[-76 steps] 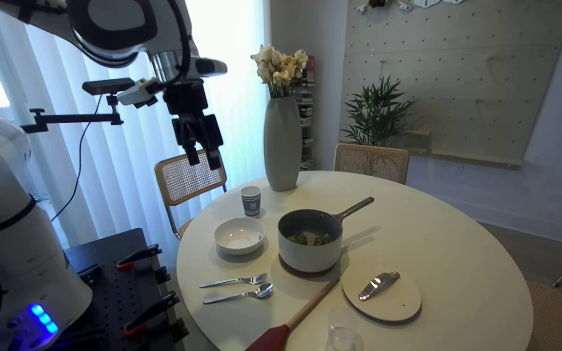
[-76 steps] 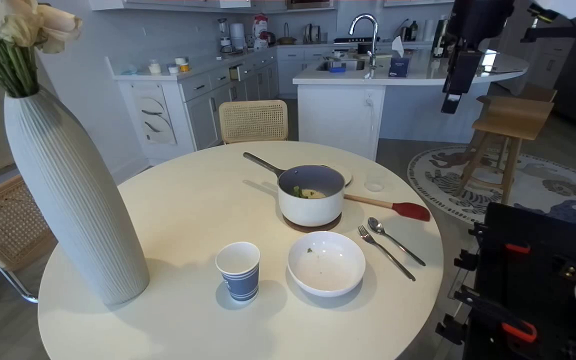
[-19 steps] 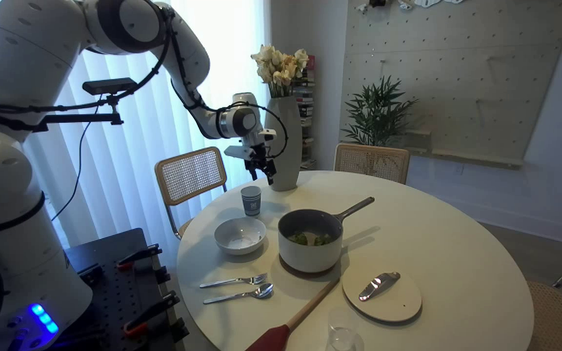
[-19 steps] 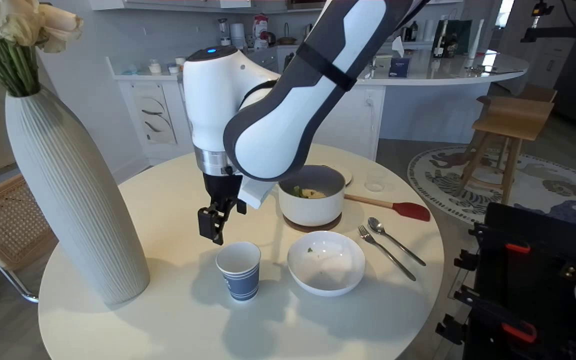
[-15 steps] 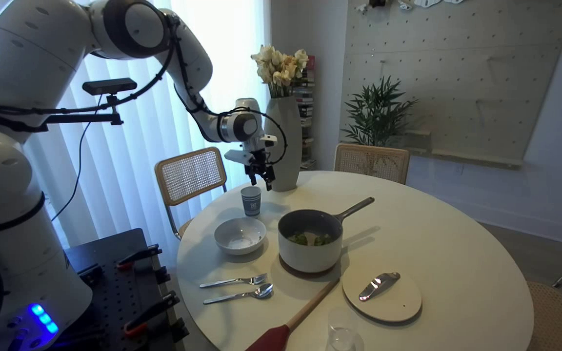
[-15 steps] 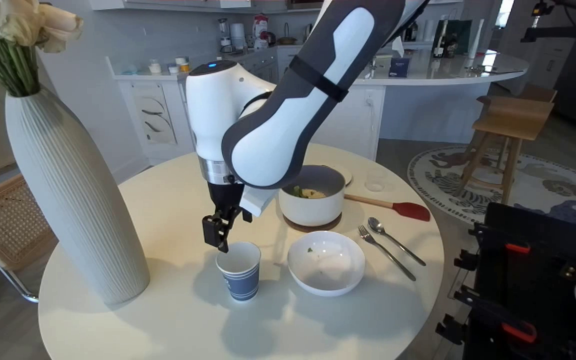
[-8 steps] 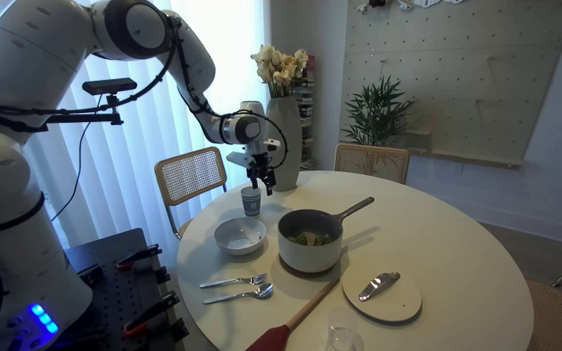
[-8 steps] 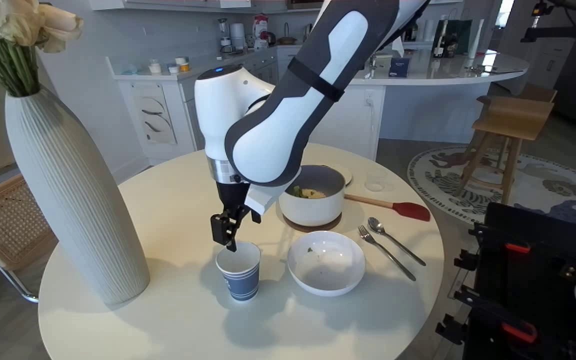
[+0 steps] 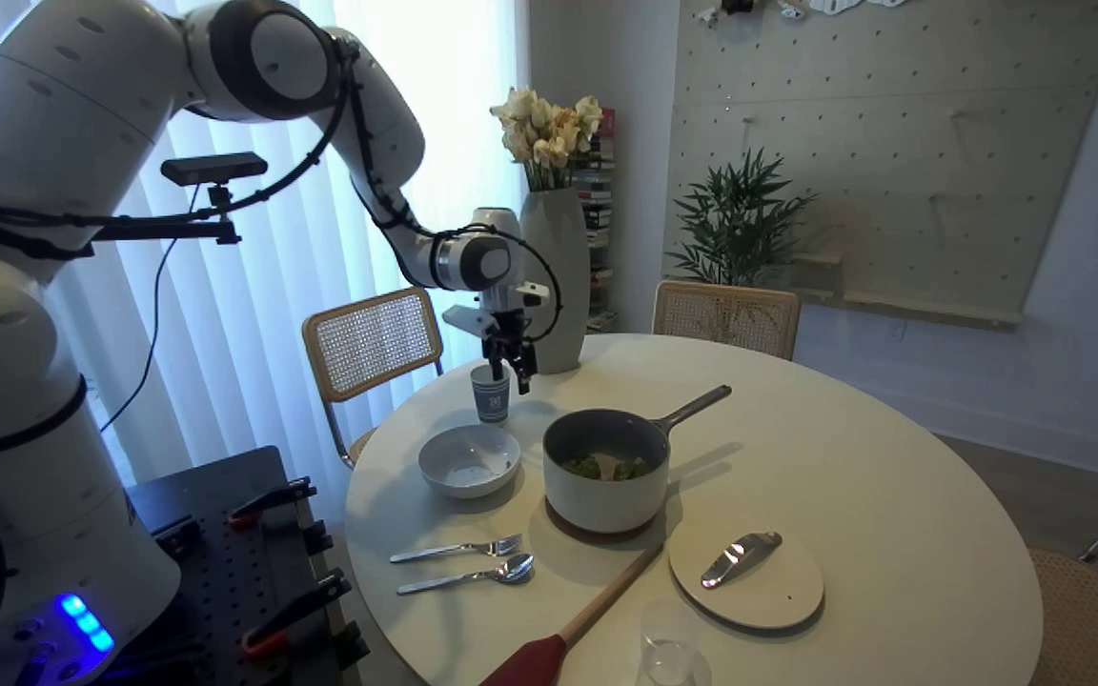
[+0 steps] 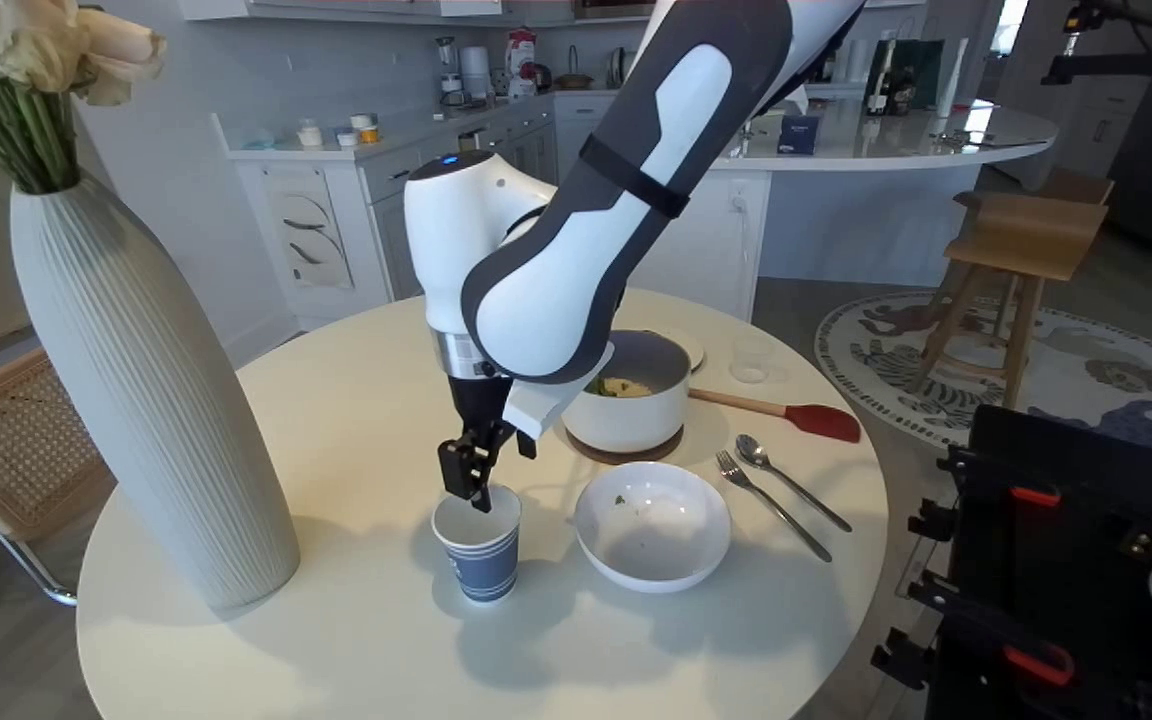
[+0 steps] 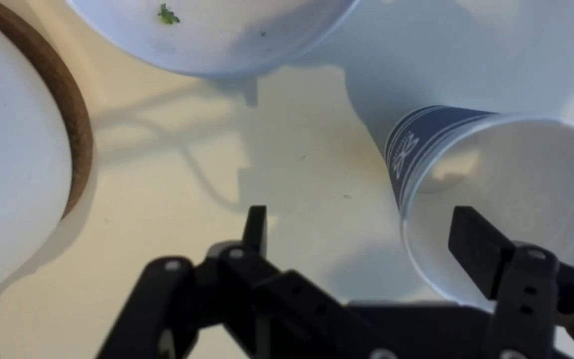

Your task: Move the blue cup to the right, move the silver fork and spoon to the left, move the blue cup to the left

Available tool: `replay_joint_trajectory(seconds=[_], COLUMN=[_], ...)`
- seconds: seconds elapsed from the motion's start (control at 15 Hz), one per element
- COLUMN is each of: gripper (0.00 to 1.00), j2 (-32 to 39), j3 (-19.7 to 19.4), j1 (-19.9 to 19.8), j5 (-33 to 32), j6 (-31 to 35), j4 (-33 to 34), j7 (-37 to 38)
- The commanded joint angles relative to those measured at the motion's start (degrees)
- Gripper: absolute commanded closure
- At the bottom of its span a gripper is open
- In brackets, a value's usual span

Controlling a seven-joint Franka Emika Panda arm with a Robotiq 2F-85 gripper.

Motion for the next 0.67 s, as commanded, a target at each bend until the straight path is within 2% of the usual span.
replay_joint_trajectory(seconds=[0.0,0.33,0.6], gripper=[0.31,0.71,0.99], j2=[-0.42,-0.62,-0.83], j3=[0.37,0.21,0.01], j1=[-0.05,-0.04,0.00], j5=[1.15,1.05,0.89], j6=[-1.01,-0.97,-1.00], j4=[-0.11,-0.26,-0.37], j7=[0.50,0.60,0.65])
